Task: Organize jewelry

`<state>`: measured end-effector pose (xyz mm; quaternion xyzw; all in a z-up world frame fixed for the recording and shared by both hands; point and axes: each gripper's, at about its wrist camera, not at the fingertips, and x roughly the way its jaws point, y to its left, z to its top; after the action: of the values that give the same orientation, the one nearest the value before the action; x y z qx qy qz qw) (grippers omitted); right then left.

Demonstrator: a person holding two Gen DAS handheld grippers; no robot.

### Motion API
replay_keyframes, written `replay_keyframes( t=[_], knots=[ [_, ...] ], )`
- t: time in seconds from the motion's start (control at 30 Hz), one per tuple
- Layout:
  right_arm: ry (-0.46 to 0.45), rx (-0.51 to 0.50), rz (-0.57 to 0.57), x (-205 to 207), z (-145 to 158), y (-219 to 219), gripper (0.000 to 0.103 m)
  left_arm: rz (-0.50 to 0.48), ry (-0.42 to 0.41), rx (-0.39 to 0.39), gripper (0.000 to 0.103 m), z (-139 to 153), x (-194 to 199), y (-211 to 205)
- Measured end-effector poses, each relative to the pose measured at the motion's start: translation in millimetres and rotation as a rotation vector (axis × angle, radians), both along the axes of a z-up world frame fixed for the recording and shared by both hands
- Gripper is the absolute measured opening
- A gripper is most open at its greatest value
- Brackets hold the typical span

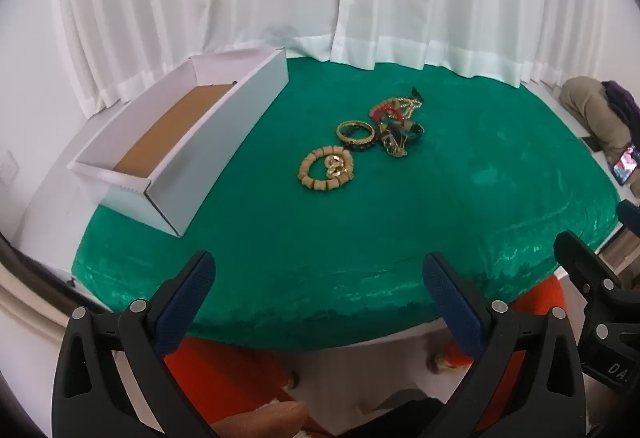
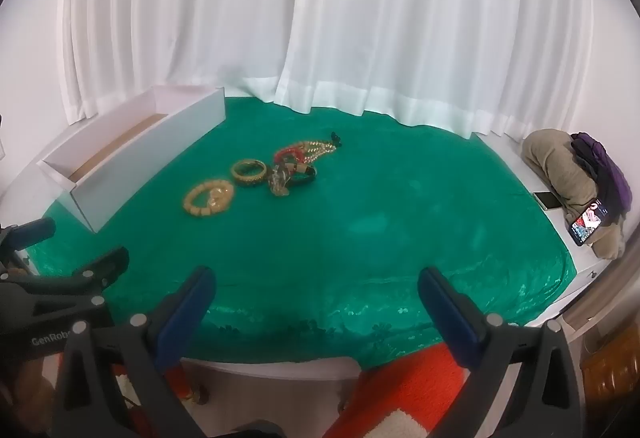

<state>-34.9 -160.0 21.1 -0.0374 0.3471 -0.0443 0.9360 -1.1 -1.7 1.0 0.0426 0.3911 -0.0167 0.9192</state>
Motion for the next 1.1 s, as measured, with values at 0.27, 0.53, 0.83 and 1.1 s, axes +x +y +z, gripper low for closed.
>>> replay_keyframes(
  t=[0.27, 0.53, 0.83, 1.1],
  knots=[
    [0.001, 0.004, 0.0, -1, 1, 2, 0.103, 0.006, -0.014, 0.006, 0.103, 2, -2, -2],
    [0.005, 0.007, 0.004, 2, 0, 1, 0.103, 0.015, -0.009, 0.006, 0.103, 3, -1, 4],
    [0.004, 0.014, -0.002, 5, -3, -1, 0.103, 0.014, -0.01, 0.01, 0.103, 3, -1, 4],
    [0.004, 0.017, -0.003, 5, -2, -2, 0.103, 0.01, -0.01, 0.013, 0.103, 4, 0, 4]
  ],
)
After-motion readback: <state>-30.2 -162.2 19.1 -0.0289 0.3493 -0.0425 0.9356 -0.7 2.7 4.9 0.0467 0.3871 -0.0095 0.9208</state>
